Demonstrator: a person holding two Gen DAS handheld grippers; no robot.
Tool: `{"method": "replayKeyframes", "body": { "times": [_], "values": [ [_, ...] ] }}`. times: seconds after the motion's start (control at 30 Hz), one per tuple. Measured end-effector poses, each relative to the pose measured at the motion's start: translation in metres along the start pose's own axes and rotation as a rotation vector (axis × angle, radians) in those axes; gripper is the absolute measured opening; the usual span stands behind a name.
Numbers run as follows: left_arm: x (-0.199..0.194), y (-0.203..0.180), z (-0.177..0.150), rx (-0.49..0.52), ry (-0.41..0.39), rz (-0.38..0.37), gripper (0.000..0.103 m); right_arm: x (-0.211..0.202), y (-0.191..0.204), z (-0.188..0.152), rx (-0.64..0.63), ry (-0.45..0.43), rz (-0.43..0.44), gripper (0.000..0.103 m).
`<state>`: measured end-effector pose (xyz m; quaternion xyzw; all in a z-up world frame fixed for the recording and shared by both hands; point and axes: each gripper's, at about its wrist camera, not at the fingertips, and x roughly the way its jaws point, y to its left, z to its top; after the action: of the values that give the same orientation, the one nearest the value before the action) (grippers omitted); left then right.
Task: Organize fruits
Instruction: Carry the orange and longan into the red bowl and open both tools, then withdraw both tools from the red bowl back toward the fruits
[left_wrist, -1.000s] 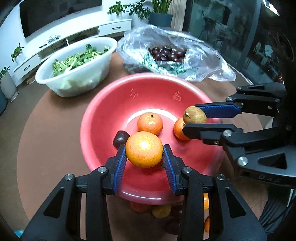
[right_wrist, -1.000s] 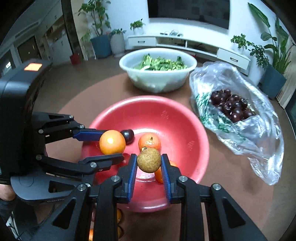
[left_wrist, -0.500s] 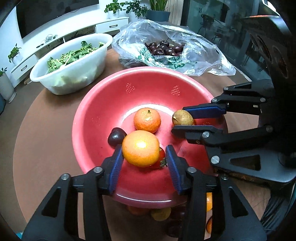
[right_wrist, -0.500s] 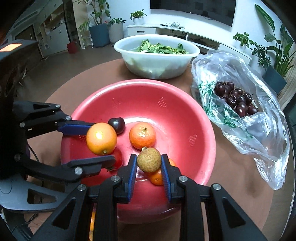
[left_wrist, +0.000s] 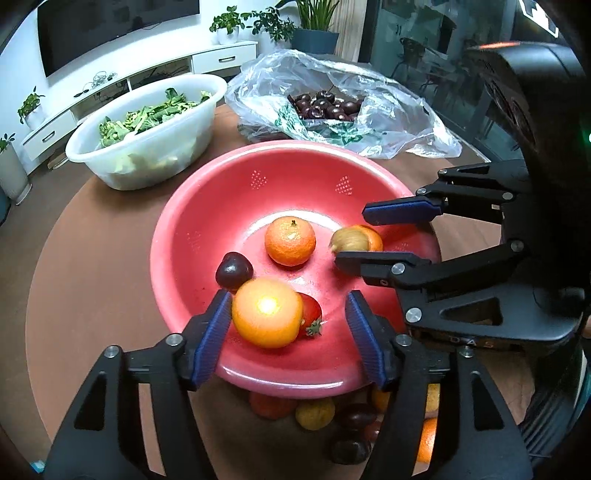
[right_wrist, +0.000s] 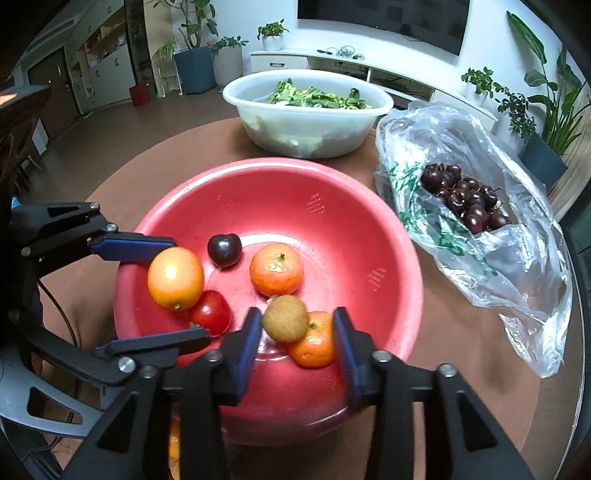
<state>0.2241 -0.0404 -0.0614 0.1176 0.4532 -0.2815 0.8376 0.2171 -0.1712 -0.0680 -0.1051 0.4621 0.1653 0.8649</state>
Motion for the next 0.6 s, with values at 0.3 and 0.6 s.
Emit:
{"method": "replayKeyframes", "body": {
  "times": [0.3, 0.6],
  "values": [
    [-0.034, -0.004, -0.009, -0.025, -0.069, -0.008, 0.077, -0.022, -0.001, -0.005, 0.011, -0.035, -0.010, 0.052],
    [-0.094, -0.012, -0.070, -0.135, -0.188, 0.010, 0.103, -0.094, 0.001, -0.060, 0.153, -0.172, 0.103, 0.079]
  ]
}}
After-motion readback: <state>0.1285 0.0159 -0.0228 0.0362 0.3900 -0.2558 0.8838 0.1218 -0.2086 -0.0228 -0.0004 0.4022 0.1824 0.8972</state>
